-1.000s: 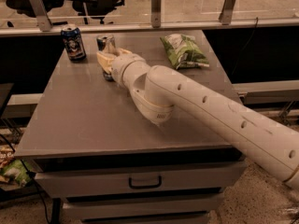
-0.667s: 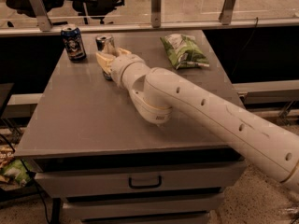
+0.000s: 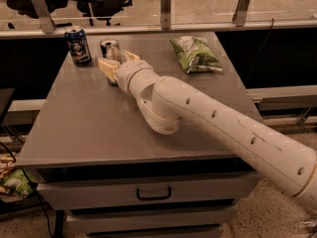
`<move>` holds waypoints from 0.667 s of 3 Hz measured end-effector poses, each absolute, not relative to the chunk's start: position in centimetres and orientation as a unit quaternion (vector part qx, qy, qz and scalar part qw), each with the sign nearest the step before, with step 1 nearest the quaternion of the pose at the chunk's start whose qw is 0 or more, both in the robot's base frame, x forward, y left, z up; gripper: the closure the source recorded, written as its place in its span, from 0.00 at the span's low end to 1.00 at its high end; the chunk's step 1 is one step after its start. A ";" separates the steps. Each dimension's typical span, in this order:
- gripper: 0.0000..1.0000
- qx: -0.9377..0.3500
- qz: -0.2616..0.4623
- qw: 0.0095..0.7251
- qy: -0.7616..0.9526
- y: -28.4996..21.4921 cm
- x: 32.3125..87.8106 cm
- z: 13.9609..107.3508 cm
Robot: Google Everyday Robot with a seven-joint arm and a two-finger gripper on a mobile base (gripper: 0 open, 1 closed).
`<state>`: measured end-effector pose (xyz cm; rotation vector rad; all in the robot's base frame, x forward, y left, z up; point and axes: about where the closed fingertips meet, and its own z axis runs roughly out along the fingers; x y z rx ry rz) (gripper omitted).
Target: Place redbull can upright
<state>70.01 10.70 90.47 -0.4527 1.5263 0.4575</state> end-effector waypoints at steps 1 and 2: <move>0.00 -0.202 0.204 0.676 0.679 10.8 70.0 90.5; 0.00 -0.202 0.204 0.676 0.679 10.8 70.0 90.5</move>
Offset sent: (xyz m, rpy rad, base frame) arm -0.0002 0.0010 0.0003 0.0003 -0.0002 0.0015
